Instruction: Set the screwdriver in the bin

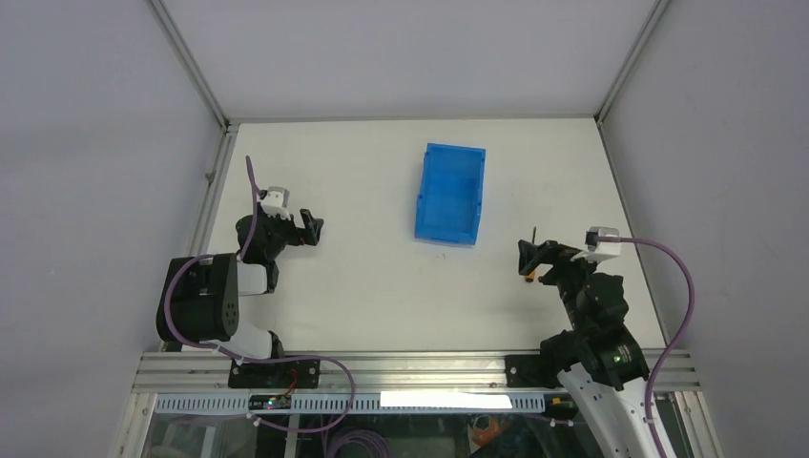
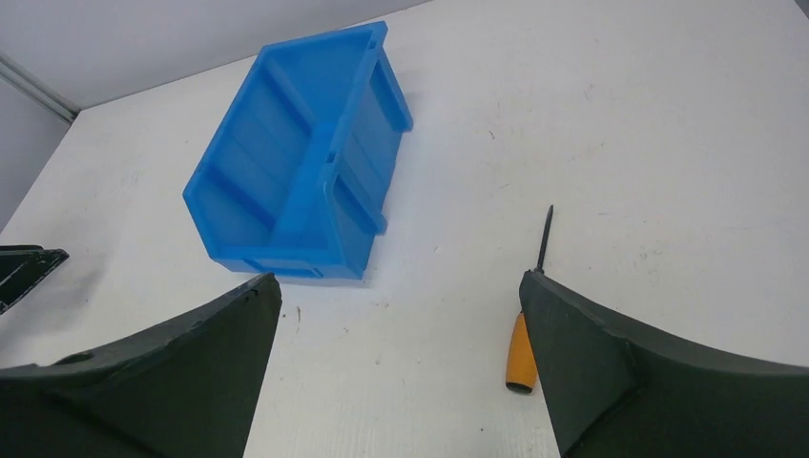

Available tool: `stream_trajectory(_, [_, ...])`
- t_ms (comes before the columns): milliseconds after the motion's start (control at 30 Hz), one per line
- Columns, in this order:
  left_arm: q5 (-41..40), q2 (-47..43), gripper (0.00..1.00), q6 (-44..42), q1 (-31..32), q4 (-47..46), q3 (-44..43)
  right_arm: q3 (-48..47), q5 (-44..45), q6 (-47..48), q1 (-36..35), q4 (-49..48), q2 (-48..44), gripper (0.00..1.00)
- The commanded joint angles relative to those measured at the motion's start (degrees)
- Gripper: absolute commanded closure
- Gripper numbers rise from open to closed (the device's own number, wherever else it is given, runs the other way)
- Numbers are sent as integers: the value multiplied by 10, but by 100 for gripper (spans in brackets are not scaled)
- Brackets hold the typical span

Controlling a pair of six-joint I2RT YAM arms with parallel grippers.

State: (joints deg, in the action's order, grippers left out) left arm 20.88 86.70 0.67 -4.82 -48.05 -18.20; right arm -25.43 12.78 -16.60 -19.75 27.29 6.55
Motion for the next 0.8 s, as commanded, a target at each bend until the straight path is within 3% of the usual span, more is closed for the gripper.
stream_trajectory(0, [-4,0,1,-1,6,-41,-11,-12,31,-16,0,-21,8,1])
stream_trajectory(267, [-4,0,1,0,6,-41,-12,-97,77,-21,0,-64,81,1])
stream_trajectory(333, [-5,0,1,-1,6,-41,-11,-180,127,-35,0,-9,167,1])
stream_trajectory(433, [-5,0,1,-1,6,-41,-11,-332,178,-46,4,145,367,1])
stream_trajectory(500, [-5,-1,1,-1,6,-41,-11,-412,130,-48,30,217,486,1])
stream_trajectory(600, [-5,0,1,-1,5,-41,-11,-467,-38,-38,98,262,624,1])
stream_trajectory(767, [-5,0,1,-1,6,-41,-11,-455,-89,-21,140,258,773,2])
